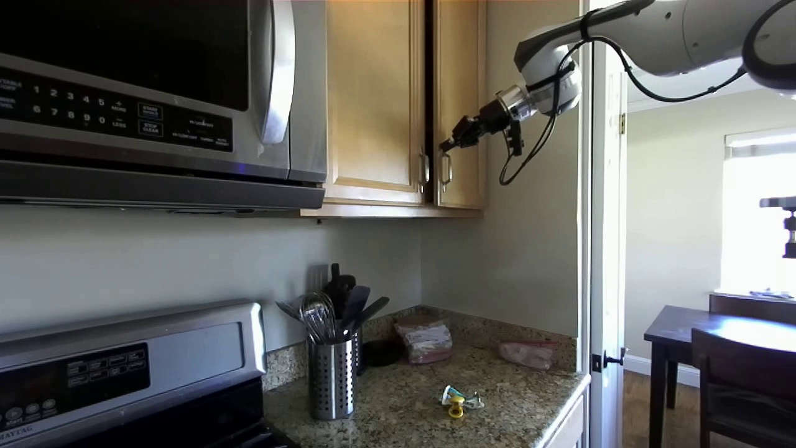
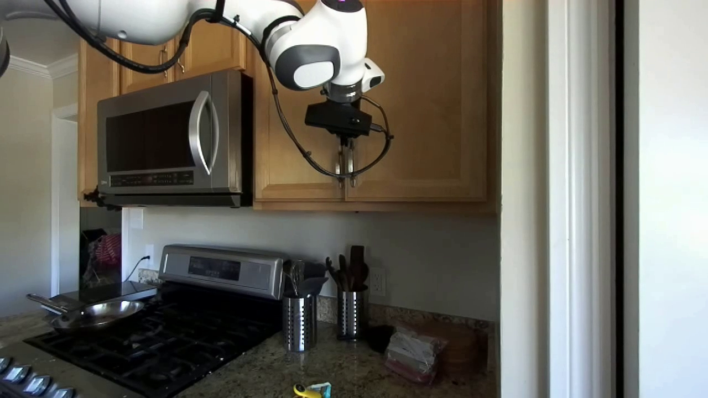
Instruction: Open the cupboard, take an object from it and place it on the counter then close the cupboard
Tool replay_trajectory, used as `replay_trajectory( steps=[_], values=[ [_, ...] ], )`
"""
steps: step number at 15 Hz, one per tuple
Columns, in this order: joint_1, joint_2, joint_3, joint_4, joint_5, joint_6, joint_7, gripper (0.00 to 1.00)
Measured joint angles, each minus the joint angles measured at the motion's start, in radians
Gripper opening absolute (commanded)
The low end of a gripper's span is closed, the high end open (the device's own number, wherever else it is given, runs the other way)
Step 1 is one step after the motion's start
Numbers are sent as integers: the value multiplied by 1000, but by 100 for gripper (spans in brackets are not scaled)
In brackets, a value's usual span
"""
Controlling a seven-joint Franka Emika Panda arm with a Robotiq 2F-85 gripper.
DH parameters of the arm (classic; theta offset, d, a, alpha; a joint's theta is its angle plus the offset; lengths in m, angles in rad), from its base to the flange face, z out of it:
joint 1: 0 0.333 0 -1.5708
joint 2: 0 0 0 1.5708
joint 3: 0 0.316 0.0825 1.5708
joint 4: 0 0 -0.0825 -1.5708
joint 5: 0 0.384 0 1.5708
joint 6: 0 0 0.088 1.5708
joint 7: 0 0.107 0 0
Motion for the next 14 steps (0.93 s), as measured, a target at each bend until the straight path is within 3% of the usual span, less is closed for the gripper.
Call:
replay_trajectory(
  steps=[4, 5, 7, 9, 14],
  values=[
    [-7, 26, 6, 29, 35, 4, -22, 6],
    [-16, 28, 6, 32, 35, 4, -27, 31],
    [-40, 26, 2, 35, 26, 2, -30, 36],
    [-67, 21, -9, 35, -14, -1, -29, 49],
    [-112, -18, -45, 33, -266, -136, 87, 83]
  ],
)
